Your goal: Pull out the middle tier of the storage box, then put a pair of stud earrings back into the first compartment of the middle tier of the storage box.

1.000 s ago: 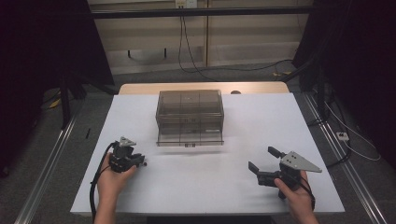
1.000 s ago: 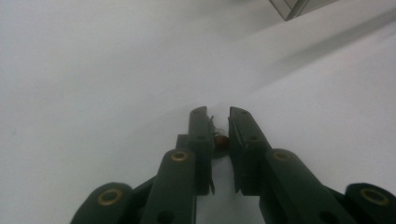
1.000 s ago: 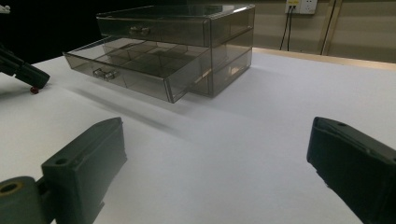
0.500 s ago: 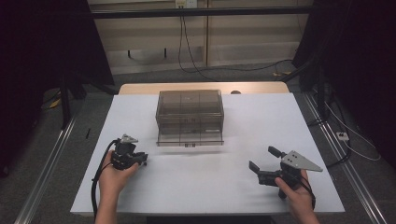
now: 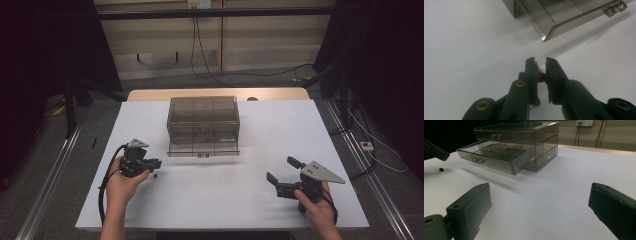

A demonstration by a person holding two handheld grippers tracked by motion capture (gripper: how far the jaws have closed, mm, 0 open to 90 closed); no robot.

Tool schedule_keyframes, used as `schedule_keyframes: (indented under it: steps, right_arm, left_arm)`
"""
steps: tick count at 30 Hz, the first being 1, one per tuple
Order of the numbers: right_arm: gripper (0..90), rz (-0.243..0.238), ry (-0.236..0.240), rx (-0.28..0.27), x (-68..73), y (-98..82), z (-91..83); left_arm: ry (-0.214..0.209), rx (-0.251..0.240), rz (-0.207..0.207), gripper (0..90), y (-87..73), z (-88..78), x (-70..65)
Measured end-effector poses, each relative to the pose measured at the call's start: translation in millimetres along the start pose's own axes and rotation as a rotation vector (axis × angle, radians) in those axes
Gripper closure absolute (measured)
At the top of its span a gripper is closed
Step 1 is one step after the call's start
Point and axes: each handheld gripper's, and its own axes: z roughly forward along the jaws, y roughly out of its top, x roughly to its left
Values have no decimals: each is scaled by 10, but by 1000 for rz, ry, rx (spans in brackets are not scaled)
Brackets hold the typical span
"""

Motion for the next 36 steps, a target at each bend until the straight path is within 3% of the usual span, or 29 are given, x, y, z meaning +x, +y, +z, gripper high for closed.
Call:
schedule_keyframes:
  steps: [10, 13, 21, 36]
  right_arm:
    - [42, -3, -2, 5, 1, -2, -12]
    - [42, -2, -7, 0, 5, 4, -17]
    - [42, -10, -4, 4, 10, 5, -5]
    - [42, -6, -4, 6, 13, 6, 10]
  left_arm:
    - [-75, -45, -1, 809, 147, -98, -77]
    - [-88, -37, 11, 809, 194, -116, -89]
    - [-82, -29, 13, 809, 271, -121, -85]
    - [-125, -34, 41, 809, 505, -144, -151]
